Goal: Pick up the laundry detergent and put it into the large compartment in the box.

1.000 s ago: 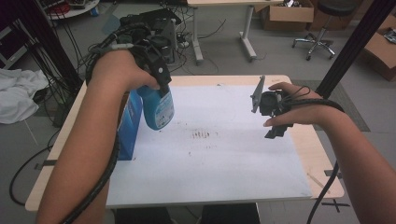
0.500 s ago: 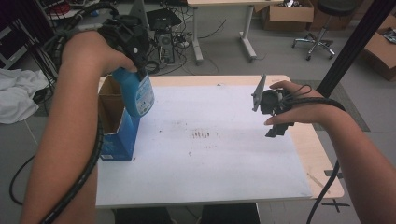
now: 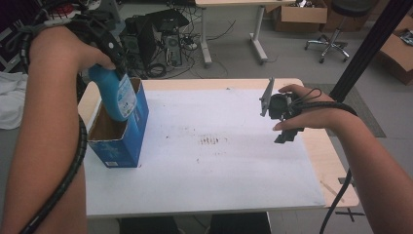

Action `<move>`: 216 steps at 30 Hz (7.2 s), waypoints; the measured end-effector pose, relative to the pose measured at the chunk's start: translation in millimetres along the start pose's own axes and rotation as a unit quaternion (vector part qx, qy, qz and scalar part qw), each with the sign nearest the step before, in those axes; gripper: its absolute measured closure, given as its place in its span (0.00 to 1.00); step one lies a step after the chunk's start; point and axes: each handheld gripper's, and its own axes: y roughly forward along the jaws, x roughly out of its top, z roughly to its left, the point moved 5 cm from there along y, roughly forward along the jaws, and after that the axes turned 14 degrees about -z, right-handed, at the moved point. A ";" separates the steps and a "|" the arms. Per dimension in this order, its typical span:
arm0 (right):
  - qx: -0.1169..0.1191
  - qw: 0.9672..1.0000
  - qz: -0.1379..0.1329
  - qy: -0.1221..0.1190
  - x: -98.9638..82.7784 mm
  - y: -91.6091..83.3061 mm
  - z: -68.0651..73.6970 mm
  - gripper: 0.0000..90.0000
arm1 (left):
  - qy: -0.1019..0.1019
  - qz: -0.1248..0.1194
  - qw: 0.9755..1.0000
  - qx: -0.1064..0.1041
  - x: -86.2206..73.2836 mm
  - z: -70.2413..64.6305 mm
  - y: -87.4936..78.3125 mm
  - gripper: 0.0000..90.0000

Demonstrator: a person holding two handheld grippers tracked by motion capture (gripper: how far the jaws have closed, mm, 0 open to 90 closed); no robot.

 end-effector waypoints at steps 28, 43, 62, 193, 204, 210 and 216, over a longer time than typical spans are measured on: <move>0.002 1.000 0.002 -0.005 4.9 1.9 -1.6 0.18 | -0.064 0.014 0.997 0.034 -16.6 36.3 18.6 0.43; 0.000 1.000 -0.001 -0.009 7.4 0.2 0.8 0.18 | -0.070 0.027 0.997 0.028 -31.7 42.8 60.1 0.43; 0.000 1.000 -0.005 -0.008 7.2 2.0 0.7 0.18 | -0.068 0.048 0.996 0.009 -51.4 35.8 123.3 0.43; -0.005 1.000 -0.014 -0.012 5.0 1.5 2.9 0.18 | -0.021 0.015 0.998 0.053 -49.9 23.9 92.4 0.07; -0.006 1.000 -0.014 -0.012 4.0 0.9 4.8 0.18 | 0.009 0.008 0.999 0.052 -42.4 4.9 84.9 0.00; -0.007 1.000 -0.014 -0.010 2.3 -0.8 5.3 0.18 | 0.045 -0.003 0.998 0.040 -35.6 -14.4 80.3 0.00; -0.007 1.000 -0.012 -0.009 1.8 -2.2 5.7 0.18 | 0.102 -0.010 0.995 0.018 -28.9 -38.5 74.0 0.00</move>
